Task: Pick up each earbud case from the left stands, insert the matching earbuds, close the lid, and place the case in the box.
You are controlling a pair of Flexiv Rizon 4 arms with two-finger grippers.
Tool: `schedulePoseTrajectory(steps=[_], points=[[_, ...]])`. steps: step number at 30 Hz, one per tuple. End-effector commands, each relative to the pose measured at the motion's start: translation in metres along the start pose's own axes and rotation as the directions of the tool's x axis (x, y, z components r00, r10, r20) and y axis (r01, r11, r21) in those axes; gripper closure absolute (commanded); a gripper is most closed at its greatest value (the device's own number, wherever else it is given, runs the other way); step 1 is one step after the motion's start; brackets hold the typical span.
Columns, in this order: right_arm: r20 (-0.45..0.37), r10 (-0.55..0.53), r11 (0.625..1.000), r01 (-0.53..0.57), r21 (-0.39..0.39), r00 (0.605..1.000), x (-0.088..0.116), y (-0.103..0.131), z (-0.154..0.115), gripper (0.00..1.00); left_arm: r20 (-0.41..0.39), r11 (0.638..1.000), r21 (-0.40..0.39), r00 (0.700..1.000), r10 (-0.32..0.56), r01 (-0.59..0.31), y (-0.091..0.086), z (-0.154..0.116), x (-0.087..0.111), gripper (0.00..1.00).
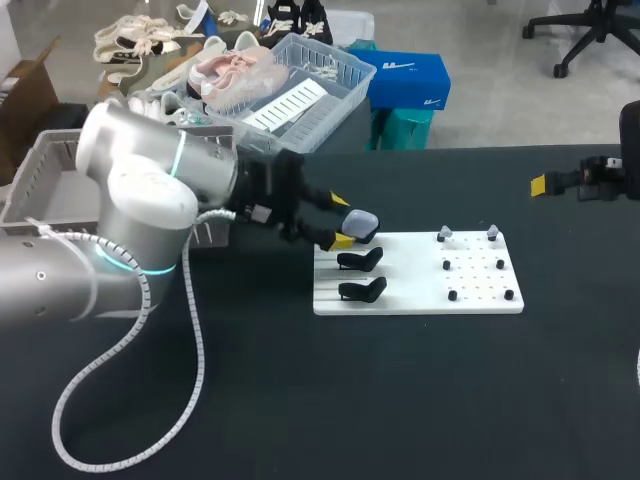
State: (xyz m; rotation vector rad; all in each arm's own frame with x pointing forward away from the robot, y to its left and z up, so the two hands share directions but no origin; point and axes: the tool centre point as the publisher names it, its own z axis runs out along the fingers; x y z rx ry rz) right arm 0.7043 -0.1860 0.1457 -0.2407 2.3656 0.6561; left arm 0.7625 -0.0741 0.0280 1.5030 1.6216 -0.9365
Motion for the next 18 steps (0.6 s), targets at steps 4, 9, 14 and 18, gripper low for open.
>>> schedulePoseTrajectory(steps=[4, 9, 14, 18], points=[[-0.001, 0.001, 1.000, -0.001, 0.005, 1.000, -0.0001, 0.0011, -0.0013, 0.00, -0.013, 0.999, 0.010, 0.999, -0.053, 0.053, 0.0084, 0.0085, 0.0031, 0.34], [-0.001, 0.001, 1.000, -0.001, 0.005, 1.000, -0.0001, 0.0011, -0.0013, 0.00, -0.020, 0.998, 0.003, 0.998, -0.063, 0.063, 0.0128, 0.0102, 0.0048, 0.53], [-0.001, 0.001, 1.000, -0.001, 0.005, 1.000, -0.0001, 0.0011, -0.0013, 0.00, -0.024, 0.998, 0.002, 0.997, -0.068, 0.068, 0.0126, 0.0106, 0.0052, 0.53], [-0.001, 0.001, 1.000, -0.001, 0.005, 1.000, -0.0001, 0.0011, -0.0013, 0.00, -0.028, 0.998, 0.003, 0.997, -0.068, 0.068, 0.0119, 0.0121, 0.0062, 0.52]])
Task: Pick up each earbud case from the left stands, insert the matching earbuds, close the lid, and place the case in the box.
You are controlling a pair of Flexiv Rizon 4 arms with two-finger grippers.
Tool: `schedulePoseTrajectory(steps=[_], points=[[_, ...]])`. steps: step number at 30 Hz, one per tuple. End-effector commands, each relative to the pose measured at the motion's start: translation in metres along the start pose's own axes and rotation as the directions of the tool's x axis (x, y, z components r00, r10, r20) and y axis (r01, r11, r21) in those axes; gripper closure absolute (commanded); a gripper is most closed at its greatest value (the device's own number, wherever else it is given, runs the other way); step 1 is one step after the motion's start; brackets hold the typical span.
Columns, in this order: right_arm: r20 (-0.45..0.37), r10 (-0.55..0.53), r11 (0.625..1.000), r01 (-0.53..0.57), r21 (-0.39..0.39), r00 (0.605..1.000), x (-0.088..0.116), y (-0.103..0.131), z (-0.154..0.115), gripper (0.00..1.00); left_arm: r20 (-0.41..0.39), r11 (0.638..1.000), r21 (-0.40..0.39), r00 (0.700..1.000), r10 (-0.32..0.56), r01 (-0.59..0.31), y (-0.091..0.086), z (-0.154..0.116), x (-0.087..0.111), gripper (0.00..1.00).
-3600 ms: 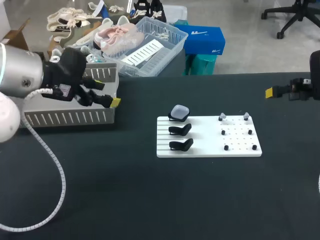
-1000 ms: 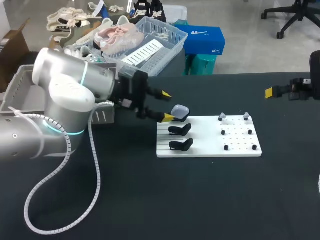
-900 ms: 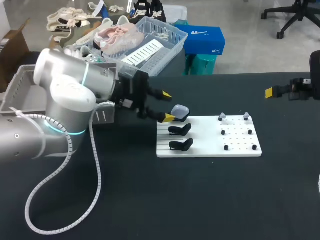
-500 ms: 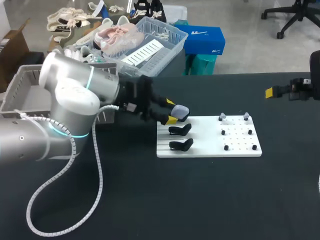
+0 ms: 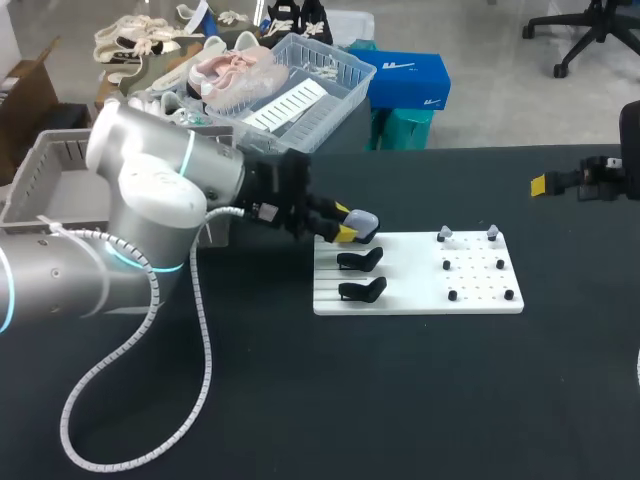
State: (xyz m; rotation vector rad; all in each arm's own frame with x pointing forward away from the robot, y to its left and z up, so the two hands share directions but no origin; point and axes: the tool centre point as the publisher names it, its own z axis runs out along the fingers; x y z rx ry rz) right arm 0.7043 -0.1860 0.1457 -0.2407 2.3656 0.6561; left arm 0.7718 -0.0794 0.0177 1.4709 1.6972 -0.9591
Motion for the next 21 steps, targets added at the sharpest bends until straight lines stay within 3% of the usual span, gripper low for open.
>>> schedulePoseTrajectory(steps=[1, 21], points=[[-0.001, 0.001, 1.000, -0.001, 0.005, 1.000, -0.0001, 0.0011, -0.0013, 0.00, -0.007, 1.000, 0.004, 1.000, -0.001, 0.001, 0.0024, 0.0027, 0.0002, 0.53], [-0.001, 0.001, 1.000, -0.001, 0.005, 1.000, -0.0001, 0.0011, -0.0013, 0.00, -0.018, 1.000, -0.014, 1.000, -0.022, 0.022, 0.0055, 0.0070, 0.0033, 0.57]])
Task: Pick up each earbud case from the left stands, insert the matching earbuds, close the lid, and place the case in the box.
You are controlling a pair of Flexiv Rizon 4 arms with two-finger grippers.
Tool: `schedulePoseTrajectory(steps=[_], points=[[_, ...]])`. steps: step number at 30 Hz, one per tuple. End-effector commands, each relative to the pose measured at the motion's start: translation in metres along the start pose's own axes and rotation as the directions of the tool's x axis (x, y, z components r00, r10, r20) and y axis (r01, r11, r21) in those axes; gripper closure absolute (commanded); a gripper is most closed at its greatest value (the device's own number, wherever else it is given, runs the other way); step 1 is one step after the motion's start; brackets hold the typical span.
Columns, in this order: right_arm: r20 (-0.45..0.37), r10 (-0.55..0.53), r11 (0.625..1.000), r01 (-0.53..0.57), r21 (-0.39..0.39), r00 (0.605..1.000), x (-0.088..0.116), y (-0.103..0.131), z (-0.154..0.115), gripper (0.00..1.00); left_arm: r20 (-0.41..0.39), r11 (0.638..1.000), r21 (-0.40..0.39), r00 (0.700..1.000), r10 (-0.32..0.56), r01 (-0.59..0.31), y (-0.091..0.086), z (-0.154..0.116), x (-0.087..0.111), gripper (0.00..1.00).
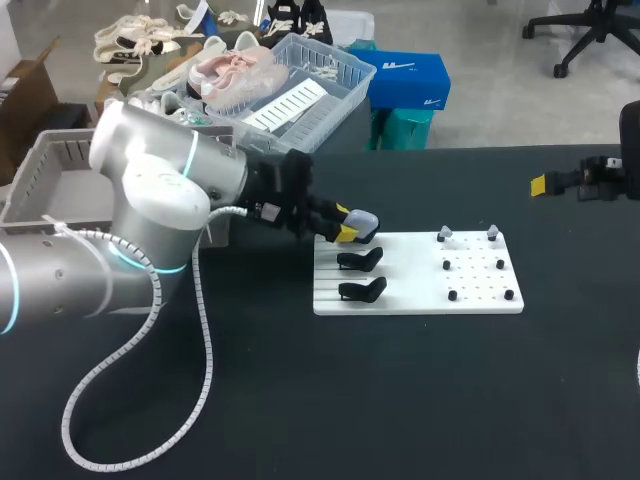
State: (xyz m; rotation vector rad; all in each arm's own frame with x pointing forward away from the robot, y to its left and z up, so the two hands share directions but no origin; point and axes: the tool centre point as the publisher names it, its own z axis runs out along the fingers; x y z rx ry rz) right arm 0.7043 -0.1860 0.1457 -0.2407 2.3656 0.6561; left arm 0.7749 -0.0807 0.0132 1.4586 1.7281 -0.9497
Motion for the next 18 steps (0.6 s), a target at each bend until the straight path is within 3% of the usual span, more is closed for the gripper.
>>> schedulePoseTrajectory(steps=[1, 7, 12, 18], points=[[-0.001, 0.001, 1.000, -0.001, 0.005, 1.000, -0.0001, 0.0011, -0.0013, 0.00, -0.004, 1.000, -0.002, 1.000, -0.003, 0.003, 0.0021, 0.0038, 0.0004, 0.58], [-0.001, 0.001, 1.000, -0.001, 0.005, 1.000, -0.0001, 0.0011, -0.0013, 0.00, -0.004, 1.000, -0.001, 1.000, -0.001, 0.001, 0.0017, 0.0041, -0.0009, 0.60], [-0.001, 0.001, 1.000, -0.001, 0.005, 1.000, -0.0001, 0.0011, -0.0013, 0.00, 0.001, 1.000, -0.001, 1.000, 0.002, -0.002, 0.0015, 0.0028, -0.0037, 0.53], [-0.001, 0.001, 1.000, -0.001, 0.005, 1.000, -0.0001, 0.0011, -0.0013, 0.00, -0.002, 1.000, -0.002, 1.000, -0.001, 0.001, 0.0027, 0.0025, -0.0030, 0.55]])
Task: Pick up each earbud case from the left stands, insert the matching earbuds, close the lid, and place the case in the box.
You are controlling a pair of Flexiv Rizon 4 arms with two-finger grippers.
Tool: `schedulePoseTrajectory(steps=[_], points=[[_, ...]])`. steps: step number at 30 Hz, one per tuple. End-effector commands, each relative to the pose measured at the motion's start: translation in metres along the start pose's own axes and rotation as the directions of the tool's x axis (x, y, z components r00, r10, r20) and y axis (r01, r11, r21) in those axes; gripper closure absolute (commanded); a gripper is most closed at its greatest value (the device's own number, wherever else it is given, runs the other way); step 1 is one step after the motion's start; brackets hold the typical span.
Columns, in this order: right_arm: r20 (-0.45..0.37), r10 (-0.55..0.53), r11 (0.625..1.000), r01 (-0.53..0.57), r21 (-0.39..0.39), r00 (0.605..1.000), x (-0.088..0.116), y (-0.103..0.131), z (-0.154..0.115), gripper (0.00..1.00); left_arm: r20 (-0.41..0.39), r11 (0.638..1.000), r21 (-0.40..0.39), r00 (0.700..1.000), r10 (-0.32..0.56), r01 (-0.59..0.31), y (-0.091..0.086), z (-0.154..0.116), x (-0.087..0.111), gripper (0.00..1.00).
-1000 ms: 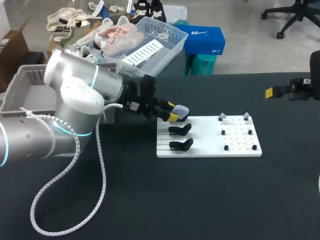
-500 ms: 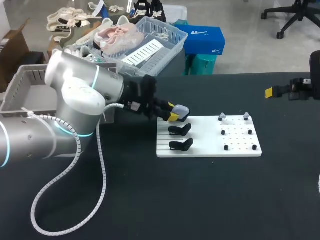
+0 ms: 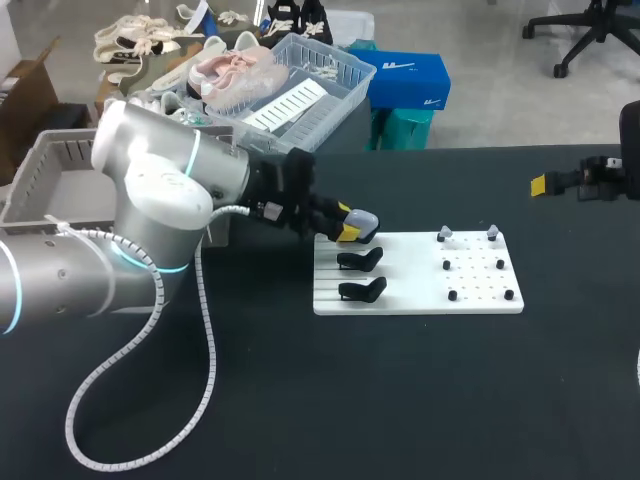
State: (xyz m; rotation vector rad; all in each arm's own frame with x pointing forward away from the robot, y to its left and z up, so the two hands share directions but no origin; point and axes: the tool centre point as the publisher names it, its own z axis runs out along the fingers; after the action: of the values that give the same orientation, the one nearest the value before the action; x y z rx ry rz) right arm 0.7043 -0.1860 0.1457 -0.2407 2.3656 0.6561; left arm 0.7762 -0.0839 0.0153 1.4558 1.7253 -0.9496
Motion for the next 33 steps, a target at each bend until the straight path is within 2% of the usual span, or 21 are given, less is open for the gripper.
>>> schedulePoseTrajectory(steps=[1, 5, 10, 17, 26, 33], points=[[-0.001, 0.001, 1.000, -0.001, 0.005, 1.000, 0.000, 0.001, -0.001, 0.00, -0.007, 1.000, 0.000, 1.000, -0.004, 0.004, 0.002, 0.001, 0.001, 0.58], [-0.001, 0.001, 1.000, -0.001, 0.005, 1.000, 0.000, 0.001, -0.001, 0.00, -0.010, 1.000, -0.002, 1.000, -0.008, 0.008, 0.002, 0.001, 0.004, 0.69], [-0.001, 0.001, 1.000, -0.001, 0.005, 1.000, 0.000, 0.001, -0.001, 0.00, -0.011, 1.000, -0.002, 1.000, -0.009, 0.009, 0.003, 0.000, 0.003, 0.76], [-0.001, 0.001, 1.000, -0.001, 0.005, 1.000, 0.000, 0.001, -0.001, 0.00, -0.003, 1.000, 0.002, 1.000, -0.004, 0.004, 0.003, -0.004, -0.001, 0.99], [-0.001, 0.001, 1.000, -0.001, 0.005, 1.000, 0.000, 0.001, -0.001, 0.00, 0.012, 1.000, 0.011, 1.000, 0.004, -0.004, -0.002, -0.006, -0.006, 1.00], [-0.001, 0.001, 1.000, -0.001, 0.005, 1.000, 0.000, 0.001, -0.001, 0.00, 0.053, 1.000, 0.005, 0.999, 0.002, -0.002, -0.004, -0.019, -0.017, 1.00]])
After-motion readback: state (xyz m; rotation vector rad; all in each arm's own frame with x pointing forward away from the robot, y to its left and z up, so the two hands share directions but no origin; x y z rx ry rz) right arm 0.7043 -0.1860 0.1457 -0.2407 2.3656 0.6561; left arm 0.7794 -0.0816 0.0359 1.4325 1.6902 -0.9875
